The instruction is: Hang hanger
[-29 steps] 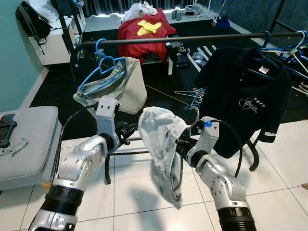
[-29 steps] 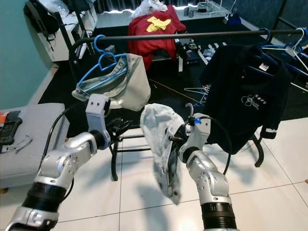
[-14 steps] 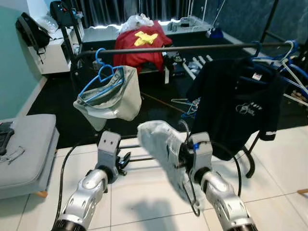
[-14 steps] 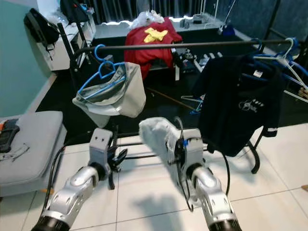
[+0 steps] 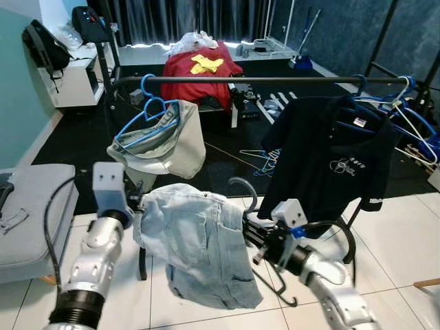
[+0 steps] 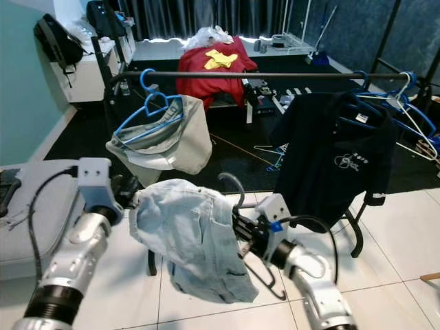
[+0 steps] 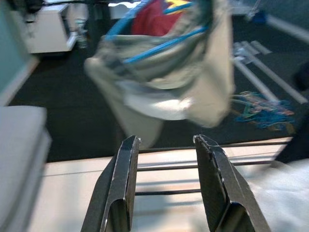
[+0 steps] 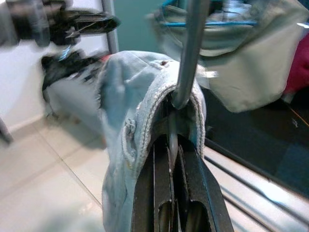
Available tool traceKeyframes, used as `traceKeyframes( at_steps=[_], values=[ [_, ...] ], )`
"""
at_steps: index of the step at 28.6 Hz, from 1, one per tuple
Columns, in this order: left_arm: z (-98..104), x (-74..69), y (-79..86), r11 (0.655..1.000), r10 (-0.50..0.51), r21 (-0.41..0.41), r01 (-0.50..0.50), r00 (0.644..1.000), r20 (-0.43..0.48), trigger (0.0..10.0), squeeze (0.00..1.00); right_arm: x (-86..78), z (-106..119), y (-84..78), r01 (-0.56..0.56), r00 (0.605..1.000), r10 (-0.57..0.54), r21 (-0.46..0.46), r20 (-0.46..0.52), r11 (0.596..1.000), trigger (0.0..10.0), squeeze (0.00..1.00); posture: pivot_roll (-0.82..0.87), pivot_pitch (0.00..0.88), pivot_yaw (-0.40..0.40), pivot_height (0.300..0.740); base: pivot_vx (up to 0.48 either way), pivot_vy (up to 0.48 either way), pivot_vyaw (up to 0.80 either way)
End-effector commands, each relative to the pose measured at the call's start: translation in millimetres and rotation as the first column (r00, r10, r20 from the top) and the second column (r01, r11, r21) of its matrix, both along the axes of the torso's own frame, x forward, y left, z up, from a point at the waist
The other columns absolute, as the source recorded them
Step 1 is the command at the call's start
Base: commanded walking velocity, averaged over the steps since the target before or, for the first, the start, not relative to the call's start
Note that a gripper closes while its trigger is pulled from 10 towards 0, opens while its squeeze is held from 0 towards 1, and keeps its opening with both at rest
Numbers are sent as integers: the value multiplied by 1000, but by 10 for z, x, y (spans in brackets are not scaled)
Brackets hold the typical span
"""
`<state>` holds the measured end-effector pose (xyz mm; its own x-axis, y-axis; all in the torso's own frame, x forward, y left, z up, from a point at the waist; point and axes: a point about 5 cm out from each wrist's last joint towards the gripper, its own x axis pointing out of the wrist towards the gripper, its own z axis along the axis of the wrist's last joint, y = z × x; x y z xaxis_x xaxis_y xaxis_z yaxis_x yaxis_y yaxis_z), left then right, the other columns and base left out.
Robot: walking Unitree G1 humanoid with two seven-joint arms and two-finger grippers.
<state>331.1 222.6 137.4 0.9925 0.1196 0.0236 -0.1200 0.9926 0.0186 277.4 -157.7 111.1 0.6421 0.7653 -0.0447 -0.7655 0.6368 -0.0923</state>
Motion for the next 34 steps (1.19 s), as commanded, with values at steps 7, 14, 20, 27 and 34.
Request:
traceKeyframes(
  at_steps=[7, 14, 20, 27, 34],
  values=[
    [66, -43, 243, 991, -115, 61, 118, 992, -55, 10000, 0, 0, 359, -231, -78, 989, 81, -31, 122, 996, 10000, 0, -9, 0, 15, 740, 0, 0, 0],
    [97, -100, 320, 994, -108, -2, 108, 994, 11, 10000, 0, -18, 467, -273, -113, 985, 110, 16, 136, 993, 10000, 0, -20, 18, 2, 740, 0, 0, 0],
    [-51, -201, 160, 975, -180, -137, 177, 984, -11, 10000, 0, -68, 633, -352, -182, 975, 172, 66, 140, 981, 10000, 0, -27, 24, 2, 740, 0, 0, 0],
    [20, -238, 17, 824, -413, -386, 415, 906, 91, 10000, 0, -90, 876, -520, -227, 970, 212, 135, 119, 964, 10000, 0, -28, 18, 39, 740, 0, 0, 0],
    [23, -354, 298, 689, -257, -616, 381, 924, 284, 10000, 0, -71, 937, -564, -225, 971, 207, 158, 121, 961, 10000, 0, -24, 20, 37, 740, 0, 0, 0]
  ],
)
